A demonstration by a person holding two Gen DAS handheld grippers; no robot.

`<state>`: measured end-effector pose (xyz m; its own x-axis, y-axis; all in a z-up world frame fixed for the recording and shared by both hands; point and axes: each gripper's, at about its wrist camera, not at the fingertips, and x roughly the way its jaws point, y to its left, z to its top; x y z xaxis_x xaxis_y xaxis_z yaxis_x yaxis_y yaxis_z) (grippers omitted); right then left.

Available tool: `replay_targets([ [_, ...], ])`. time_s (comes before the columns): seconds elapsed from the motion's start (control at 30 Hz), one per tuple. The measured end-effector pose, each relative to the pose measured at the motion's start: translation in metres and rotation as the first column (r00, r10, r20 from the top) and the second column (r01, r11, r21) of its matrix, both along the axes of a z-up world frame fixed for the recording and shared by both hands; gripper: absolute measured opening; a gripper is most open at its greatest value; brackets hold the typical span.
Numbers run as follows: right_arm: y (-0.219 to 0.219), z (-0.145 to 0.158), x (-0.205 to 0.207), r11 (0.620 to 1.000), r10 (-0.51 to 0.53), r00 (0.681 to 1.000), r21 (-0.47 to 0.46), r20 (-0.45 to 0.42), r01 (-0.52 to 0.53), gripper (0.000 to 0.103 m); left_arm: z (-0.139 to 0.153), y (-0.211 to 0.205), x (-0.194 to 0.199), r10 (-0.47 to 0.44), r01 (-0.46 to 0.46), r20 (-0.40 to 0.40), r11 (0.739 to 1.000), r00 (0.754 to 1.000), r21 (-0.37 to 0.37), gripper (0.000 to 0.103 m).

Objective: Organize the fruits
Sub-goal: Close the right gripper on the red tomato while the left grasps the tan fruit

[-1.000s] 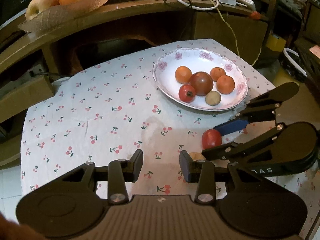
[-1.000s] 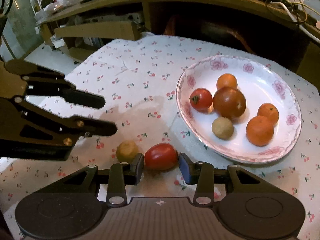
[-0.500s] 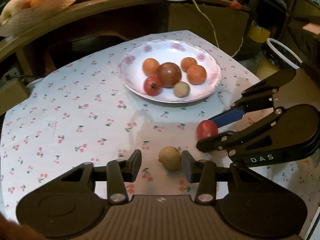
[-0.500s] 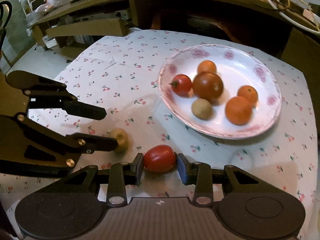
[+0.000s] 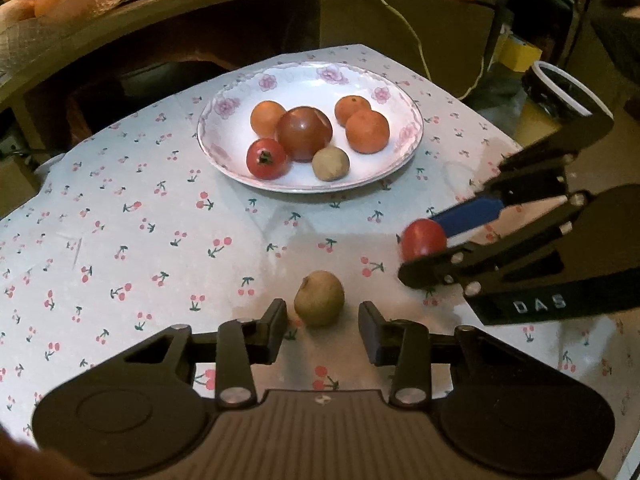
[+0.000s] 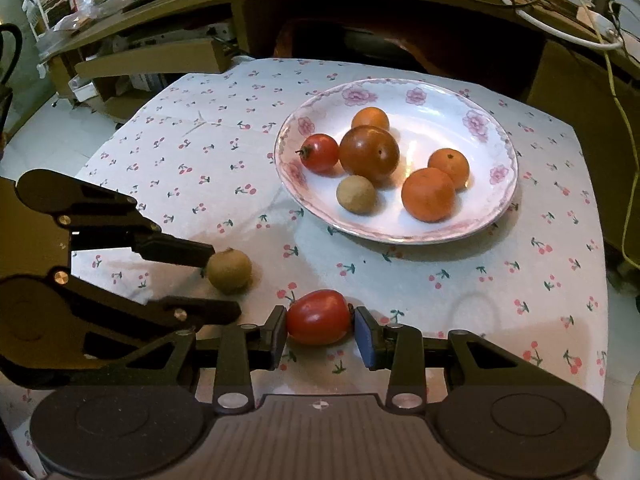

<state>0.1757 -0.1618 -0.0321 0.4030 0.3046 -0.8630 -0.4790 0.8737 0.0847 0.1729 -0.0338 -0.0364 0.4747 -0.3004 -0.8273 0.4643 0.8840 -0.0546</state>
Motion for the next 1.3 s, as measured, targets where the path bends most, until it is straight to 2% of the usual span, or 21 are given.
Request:
replay_targets([
  [0.17,-0.003,0.001,0.001,1.000,-0.015,1.000,-0.004,-0.004,0.015,0.038,0.000,-0.007,0.004,0.002,-0.002,0.010,1.000,1.000,0.024,0.045],
  [0.43,-0.013,0.003,0.000,1.000,-0.027,1.000,-0.001,-0.006,0.027,0.038,0.000,-0.015,0.006,-0.004,0.003,0.029,0.999,1.000,0.031,0.034],
  [0.77,-0.012,0.008,-0.005,1.000,-0.022,1.000,-0.007,0.000,0.022,0.038,0.010,-0.014,-0.010,0.021,-0.022,0.042,0.999,0.999,0.033,0.034],
  [0.93,-0.010,0.006,-0.011,1.000,0.006,1.000,-0.017,-0.003,-0.006,0.038,0.003,-0.018,-0.017,0.021,-0.023,0.034,0.998,0.999,0.059,0.034],
  [1.13,-0.010,0.003,-0.015,0.999,0.035,0.999,-0.029,-0.002,-0.035,0.039,0.000,-0.020,-0.017,-0.004,0.000,0.047,0.997,0.999,0.077,0.036],
  [1.3,-0.008,0.003,-0.014,0.998,0.043,0.999,-0.034,-0.006,-0.043,0.041,0.000,-0.016,-0.020,-0.011,0.007,0.046,0.997,0.999,0.082,0.048],
])
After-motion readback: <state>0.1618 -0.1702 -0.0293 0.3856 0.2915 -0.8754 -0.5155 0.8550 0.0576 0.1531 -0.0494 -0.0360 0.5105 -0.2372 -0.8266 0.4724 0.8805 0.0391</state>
